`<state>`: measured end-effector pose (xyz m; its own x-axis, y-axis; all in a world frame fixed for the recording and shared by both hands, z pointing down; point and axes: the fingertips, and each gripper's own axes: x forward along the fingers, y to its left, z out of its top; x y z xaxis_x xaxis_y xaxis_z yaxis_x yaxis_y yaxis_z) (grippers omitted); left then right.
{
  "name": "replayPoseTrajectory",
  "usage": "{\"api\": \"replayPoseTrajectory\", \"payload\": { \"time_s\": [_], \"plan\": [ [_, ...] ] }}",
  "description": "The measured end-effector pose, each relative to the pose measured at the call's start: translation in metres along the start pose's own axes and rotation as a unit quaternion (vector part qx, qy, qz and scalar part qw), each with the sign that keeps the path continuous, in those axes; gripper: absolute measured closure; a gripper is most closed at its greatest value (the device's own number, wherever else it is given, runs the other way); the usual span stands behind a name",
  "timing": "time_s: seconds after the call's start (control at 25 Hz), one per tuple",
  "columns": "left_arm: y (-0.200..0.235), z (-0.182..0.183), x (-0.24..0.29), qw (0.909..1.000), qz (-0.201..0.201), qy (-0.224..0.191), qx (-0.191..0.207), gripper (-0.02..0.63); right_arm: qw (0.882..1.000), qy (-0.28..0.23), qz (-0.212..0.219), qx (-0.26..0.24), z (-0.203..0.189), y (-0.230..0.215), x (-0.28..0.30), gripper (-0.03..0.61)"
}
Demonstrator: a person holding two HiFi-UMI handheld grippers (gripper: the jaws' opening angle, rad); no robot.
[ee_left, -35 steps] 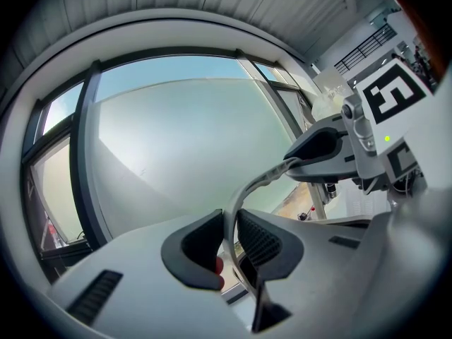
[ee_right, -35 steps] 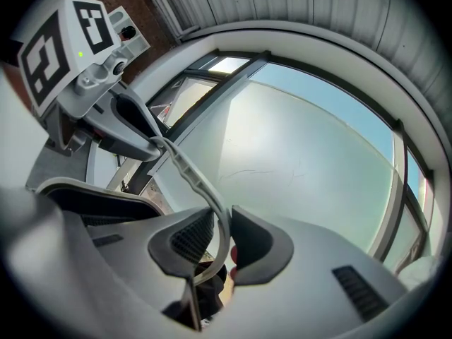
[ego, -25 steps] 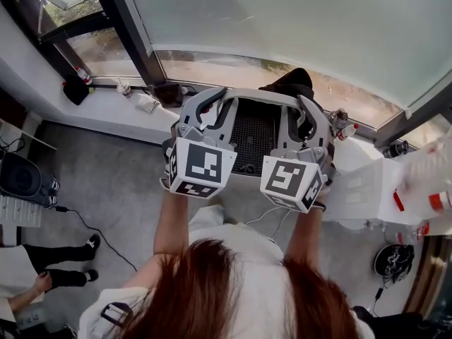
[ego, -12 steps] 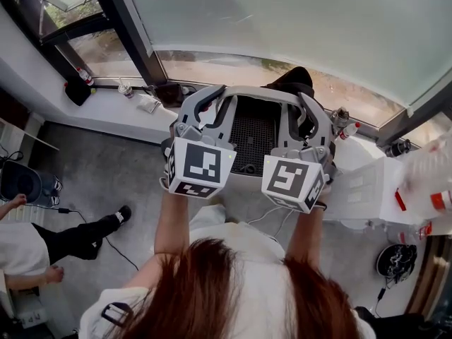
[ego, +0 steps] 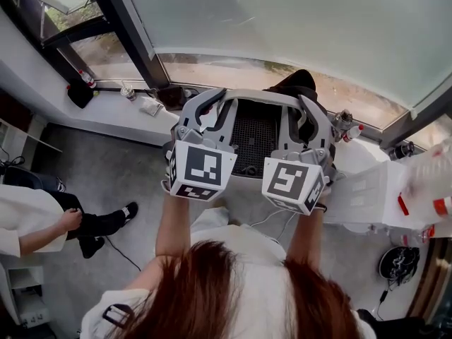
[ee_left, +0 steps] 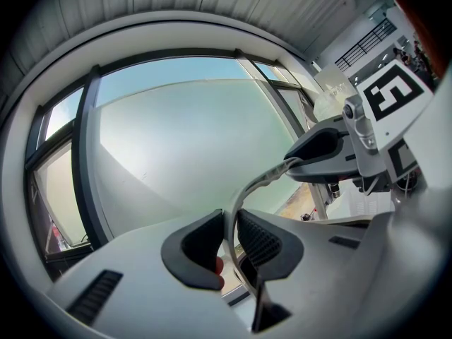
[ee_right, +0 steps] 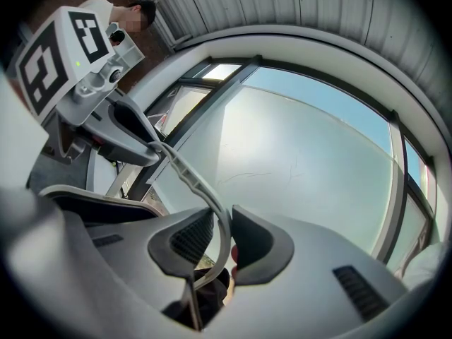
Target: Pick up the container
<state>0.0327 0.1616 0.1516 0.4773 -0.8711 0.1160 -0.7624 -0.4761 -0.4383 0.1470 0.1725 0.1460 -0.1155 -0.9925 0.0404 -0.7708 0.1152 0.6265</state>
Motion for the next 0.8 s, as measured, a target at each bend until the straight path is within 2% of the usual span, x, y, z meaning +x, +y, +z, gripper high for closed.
{"api": "replayPoseTrajectory", "payload": {
  "time_s": [0.8],
  "plan": [
    [0.025,-0.019,0.011,0.9999,-0.006,0.007,-0.009,0.537,1.000,0.011,0.007,-0.004,0.008,0.018,0.026,0.485]
  ]
}}
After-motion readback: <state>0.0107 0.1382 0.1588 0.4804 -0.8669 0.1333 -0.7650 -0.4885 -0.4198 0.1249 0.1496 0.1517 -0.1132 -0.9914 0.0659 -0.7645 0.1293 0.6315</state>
